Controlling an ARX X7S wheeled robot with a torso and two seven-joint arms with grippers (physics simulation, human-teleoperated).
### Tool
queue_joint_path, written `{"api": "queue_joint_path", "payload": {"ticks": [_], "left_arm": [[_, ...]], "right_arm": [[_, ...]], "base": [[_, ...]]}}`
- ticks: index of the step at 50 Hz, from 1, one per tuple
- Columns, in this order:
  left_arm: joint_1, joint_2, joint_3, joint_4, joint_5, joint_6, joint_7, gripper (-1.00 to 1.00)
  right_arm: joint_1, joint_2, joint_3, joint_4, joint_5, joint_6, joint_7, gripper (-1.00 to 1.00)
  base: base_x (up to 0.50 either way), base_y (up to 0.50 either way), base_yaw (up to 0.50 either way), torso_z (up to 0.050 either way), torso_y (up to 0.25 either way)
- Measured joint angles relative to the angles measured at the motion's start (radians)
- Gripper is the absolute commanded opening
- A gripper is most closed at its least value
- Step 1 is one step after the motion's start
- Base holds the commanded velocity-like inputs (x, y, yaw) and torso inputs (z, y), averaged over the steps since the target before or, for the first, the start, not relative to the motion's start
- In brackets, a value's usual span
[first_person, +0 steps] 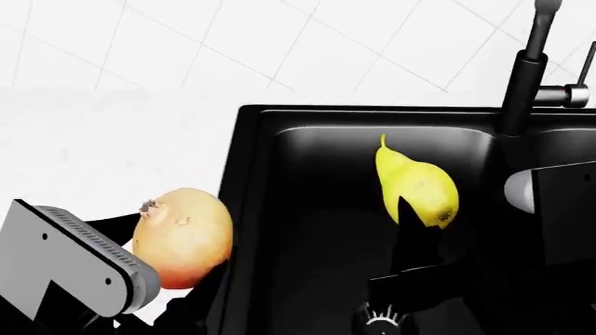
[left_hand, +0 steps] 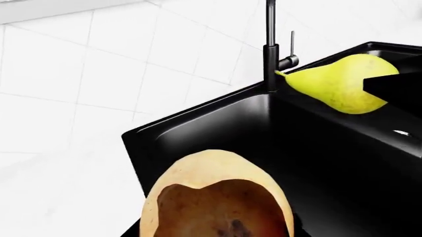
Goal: There is a mixed pile of frozen fruits and vegetables on the counter. Locate all the frozen vegetables and place the items in a bowl on the counter. Take all the frozen fruits and defrost them in a running sink.
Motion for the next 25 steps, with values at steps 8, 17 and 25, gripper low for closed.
{"api": "queue_joint_path", "payload": {"ticks": [8, 17, 25], "left_arm": [[0.006, -0.025, -0.018, 0.017, -0.023, 0.006, -0.003, -1.0], [-0.007, -0.009, -0.006, 0.009, -0.023, 0.007, -0.008, -1.0], [-0.016, -0.004, 0.0, -0.001, -0.018, 0.008, -0.011, -1.0]], "right_arm": [[-0.005, 0.001, 0.005, 0.004, 0.008, -0.003, 0.009, -1.0], [0.0, -0.002, -0.007, 0.009, 0.005, 0.006, 0.01, -1.0], [0.031, -0.025, -0.051, 0.025, -0.003, 0.034, -0.002, -1.0]], "base": [[0.27, -0.46, 0.0, 0.0, 0.003], [0.09, -0.21, 0.0, 0.0, 0.001], [0.0, 0.0, 0.0, 0.0, 0.0]]}}
